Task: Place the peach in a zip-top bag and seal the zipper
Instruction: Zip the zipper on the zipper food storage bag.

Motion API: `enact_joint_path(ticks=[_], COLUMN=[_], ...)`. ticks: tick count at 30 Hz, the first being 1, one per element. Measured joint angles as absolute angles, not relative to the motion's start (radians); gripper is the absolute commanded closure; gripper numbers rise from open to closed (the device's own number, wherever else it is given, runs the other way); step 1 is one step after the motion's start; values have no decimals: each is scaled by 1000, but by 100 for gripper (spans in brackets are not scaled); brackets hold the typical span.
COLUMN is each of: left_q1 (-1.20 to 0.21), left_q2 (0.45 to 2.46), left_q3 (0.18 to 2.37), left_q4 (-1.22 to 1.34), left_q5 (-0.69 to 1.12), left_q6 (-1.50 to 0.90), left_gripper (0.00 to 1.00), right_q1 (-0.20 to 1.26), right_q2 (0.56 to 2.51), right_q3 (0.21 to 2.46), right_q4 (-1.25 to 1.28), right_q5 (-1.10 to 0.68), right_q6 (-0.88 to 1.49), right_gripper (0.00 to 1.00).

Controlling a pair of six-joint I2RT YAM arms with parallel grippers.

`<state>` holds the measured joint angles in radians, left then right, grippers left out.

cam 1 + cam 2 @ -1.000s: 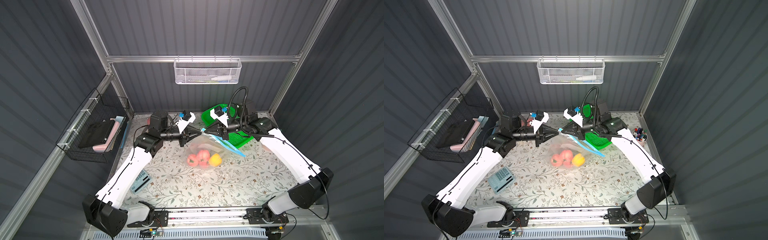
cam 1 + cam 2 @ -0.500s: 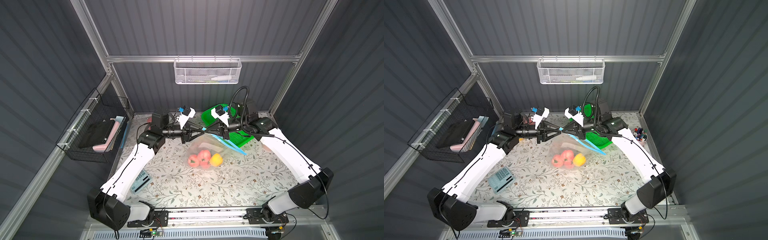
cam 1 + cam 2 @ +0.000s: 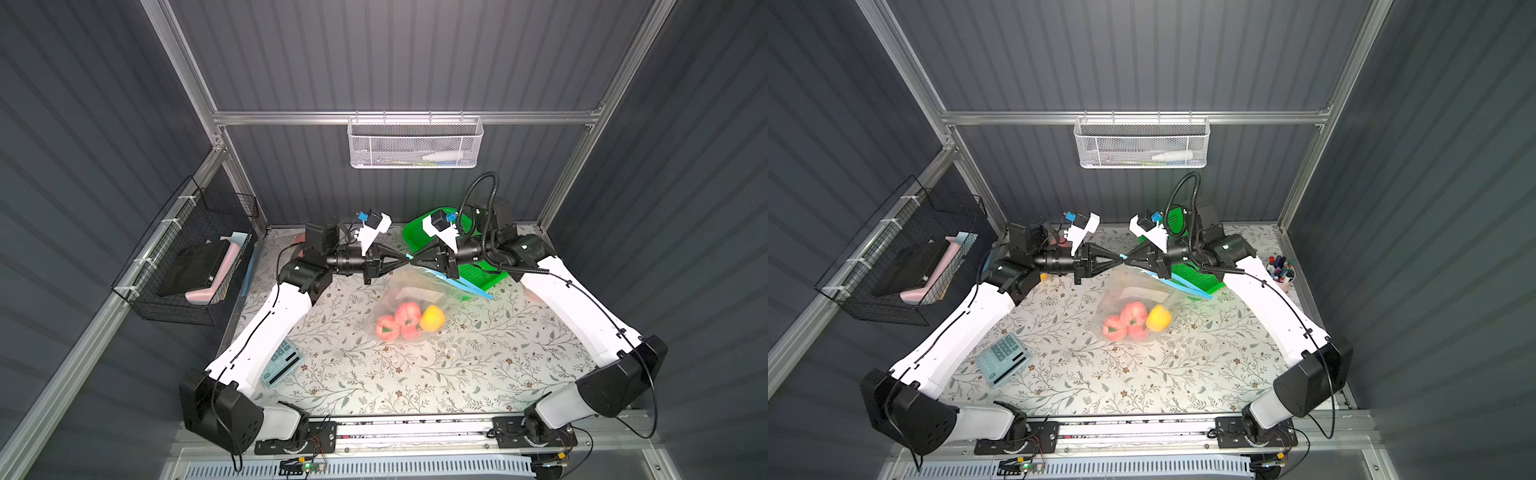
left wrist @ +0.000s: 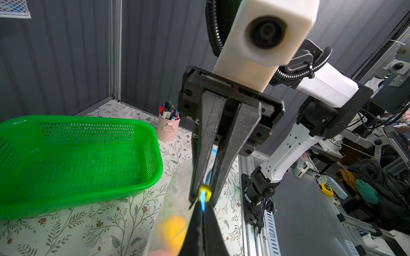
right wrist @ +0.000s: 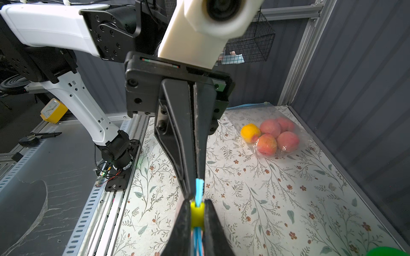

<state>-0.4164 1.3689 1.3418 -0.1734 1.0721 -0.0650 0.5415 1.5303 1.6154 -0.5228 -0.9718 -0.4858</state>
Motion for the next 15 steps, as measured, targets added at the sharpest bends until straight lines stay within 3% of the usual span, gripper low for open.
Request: enact_joint_path(ticks=[3,5,12,15], left_q1=[-416,-416,-416,-416], left_q2=[1368,1366,1353,1349], left_q3=[1341,1340,1340,1340], left_q4=[-172,-169,-171,-176], left_q5=[1072,1072,1062,1047], left_q6=[-58,-51,-18,-10], left_gripper=[100,100,100,100], right_q1=[542,542,542,544], right_q2=[1530,1530,1530,1530], right_q3=[1615,1615,1615,1615], right_q4=[-525,-524,-525,-527], right_q5=[-963,-959,-957,-963], right_q6=[-476,-472,-465,-466], right_gripper=[65,64,83,86])
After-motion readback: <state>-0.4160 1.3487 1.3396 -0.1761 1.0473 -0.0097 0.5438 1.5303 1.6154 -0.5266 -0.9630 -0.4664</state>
